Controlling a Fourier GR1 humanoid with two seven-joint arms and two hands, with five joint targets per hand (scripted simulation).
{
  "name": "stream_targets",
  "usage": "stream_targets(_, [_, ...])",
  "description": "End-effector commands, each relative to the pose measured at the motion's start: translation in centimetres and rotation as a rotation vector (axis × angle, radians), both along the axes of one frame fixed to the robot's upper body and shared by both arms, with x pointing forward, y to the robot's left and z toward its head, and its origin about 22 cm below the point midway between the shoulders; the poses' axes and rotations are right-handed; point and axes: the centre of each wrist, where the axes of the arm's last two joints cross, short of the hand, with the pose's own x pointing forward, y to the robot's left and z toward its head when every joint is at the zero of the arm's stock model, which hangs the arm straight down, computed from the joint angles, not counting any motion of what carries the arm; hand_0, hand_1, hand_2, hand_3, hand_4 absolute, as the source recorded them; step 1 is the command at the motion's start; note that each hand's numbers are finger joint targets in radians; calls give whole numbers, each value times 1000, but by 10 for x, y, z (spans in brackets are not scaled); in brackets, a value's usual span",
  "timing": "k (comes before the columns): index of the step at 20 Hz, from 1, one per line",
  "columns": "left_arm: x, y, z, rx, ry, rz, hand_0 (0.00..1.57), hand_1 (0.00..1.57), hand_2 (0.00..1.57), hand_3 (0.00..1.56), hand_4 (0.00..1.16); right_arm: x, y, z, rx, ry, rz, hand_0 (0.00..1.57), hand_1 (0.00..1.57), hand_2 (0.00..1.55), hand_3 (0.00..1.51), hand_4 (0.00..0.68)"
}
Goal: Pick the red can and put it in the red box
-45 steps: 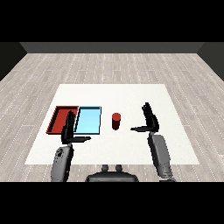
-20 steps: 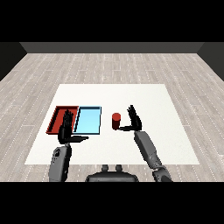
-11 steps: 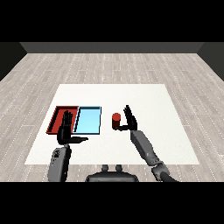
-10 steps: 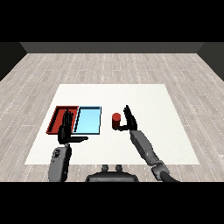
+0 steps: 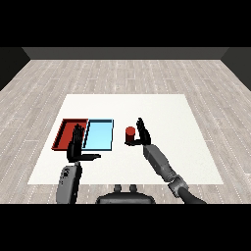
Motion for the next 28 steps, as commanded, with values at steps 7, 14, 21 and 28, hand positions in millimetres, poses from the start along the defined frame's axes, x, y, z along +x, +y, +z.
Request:
stream_targets(7, [-5, 7, -17, 4, 17, 5, 0, 0, 0, 0, 0, 2, 6, 1, 23, 7, 34, 0, 0, 0, 0, 0])
stream_targets(14, [2, -17, 8, -2, 0, 5, 0, 0, 0, 0, 0, -7, 19, -3, 51, 4, 68, 0, 0, 0, 0, 0])
stream_targets(21, [-1, -3, 11, 18, 3, 7, 0, 0, 0, 0, 0, -10, 37, -2, 52, 29, 58, 0, 0, 0, 0, 0])
stream_targets(28, [-5, 4, 15, 10, 16, -2, 0, 0, 0, 0, 0, 5, 27, 12, -53, 62, 30, 0, 0, 0, 0, 0])
